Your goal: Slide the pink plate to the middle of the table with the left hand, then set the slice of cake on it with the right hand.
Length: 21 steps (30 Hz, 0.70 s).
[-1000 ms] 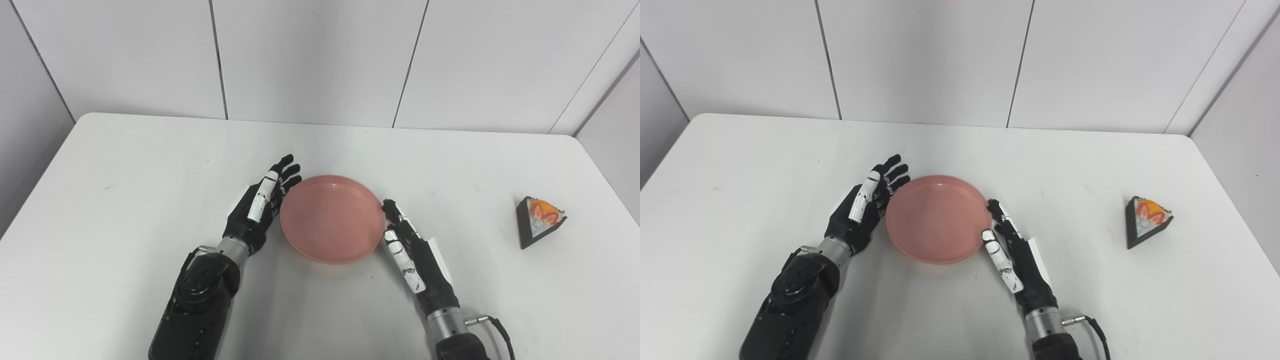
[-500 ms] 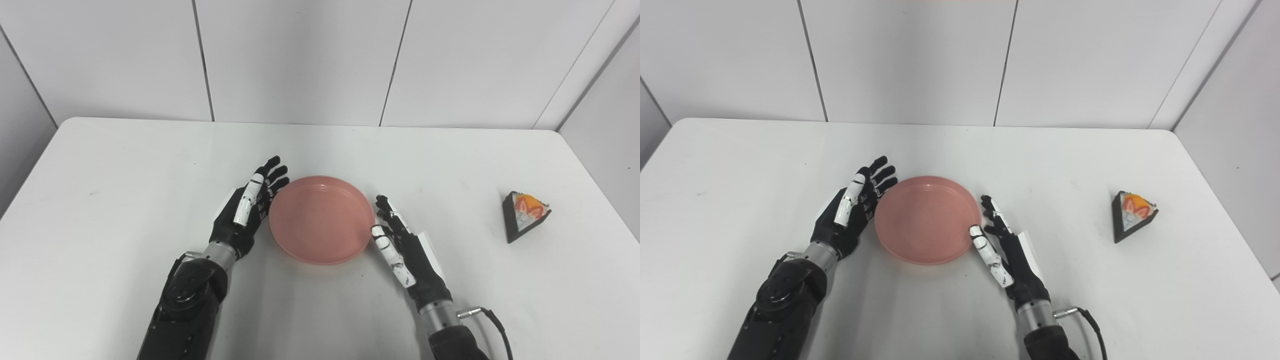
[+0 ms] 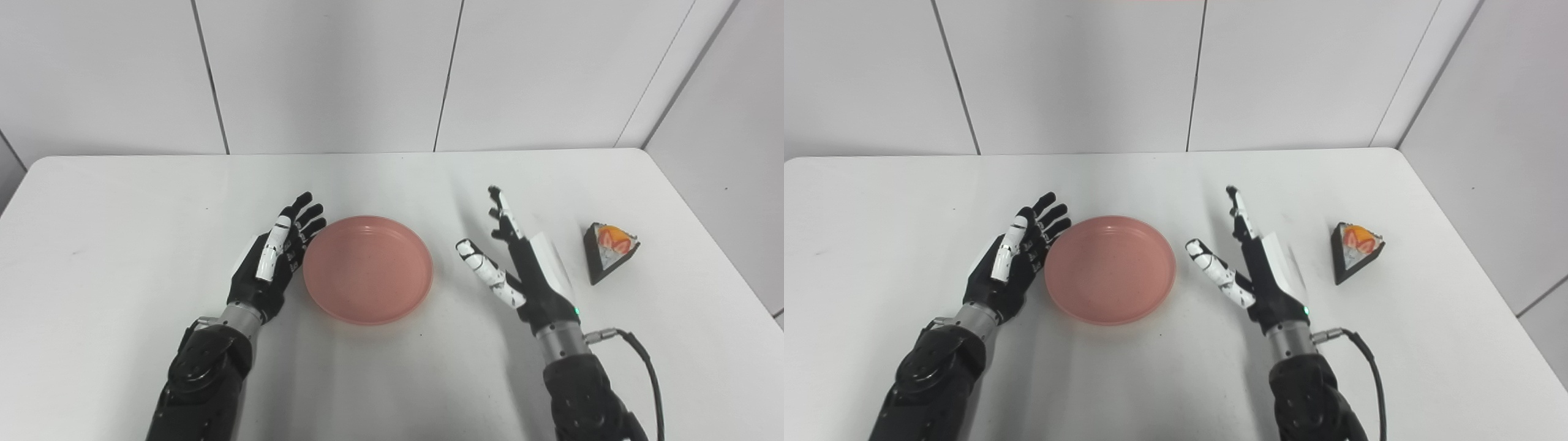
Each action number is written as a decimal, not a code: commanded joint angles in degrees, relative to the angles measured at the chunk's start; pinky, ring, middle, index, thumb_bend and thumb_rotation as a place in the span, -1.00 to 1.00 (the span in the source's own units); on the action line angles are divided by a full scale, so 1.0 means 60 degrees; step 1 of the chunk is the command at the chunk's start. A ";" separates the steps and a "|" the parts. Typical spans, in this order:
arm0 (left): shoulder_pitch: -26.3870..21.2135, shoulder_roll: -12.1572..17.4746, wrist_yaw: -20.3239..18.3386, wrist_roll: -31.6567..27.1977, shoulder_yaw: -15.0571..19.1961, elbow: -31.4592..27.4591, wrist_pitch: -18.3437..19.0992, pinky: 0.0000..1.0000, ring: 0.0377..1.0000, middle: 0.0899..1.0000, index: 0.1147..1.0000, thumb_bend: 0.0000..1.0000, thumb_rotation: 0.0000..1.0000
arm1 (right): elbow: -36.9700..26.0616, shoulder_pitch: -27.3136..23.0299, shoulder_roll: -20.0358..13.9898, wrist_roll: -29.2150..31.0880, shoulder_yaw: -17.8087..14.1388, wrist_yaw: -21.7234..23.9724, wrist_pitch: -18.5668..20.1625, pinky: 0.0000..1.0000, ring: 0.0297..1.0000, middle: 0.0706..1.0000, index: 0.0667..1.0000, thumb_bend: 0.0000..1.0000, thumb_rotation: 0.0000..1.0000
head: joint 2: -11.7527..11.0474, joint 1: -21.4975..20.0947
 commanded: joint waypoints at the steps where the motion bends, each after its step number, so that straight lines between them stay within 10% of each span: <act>1: 0.0441 0.0131 0.0035 -0.0016 0.0111 0.0706 0.0311 0.80 0.82 0.84 0.82 -0.19 1.00 | -0.0339 -0.0368 -0.0219 -0.0191 -0.0205 -0.0287 -0.0210 0.61 0.82 0.97 1.00 0.61 0.99 | -0.0010 0.0009; 10: 0.0413 0.0552 -0.0623 -0.0417 0.0461 0.1432 -0.0107 0.85 0.82 0.84 0.81 -0.16 1.00 | -0.0200 -0.1089 -0.1101 -0.2357 -0.0663 -0.0935 0.0207 0.42 0.78 0.97 1.00 0.73 0.88 | -0.0470 -0.1358; 21: 0.0068 0.1055 -0.1383 -0.0855 0.0758 0.2807 -0.0872 0.82 0.79 0.80 0.75 -0.08 1.00 | 0.0736 -0.1939 -0.1707 -0.4673 -0.0925 -0.0605 0.1870 0.26 0.68 0.84 0.83 0.79 0.28 | -0.0587 -0.2317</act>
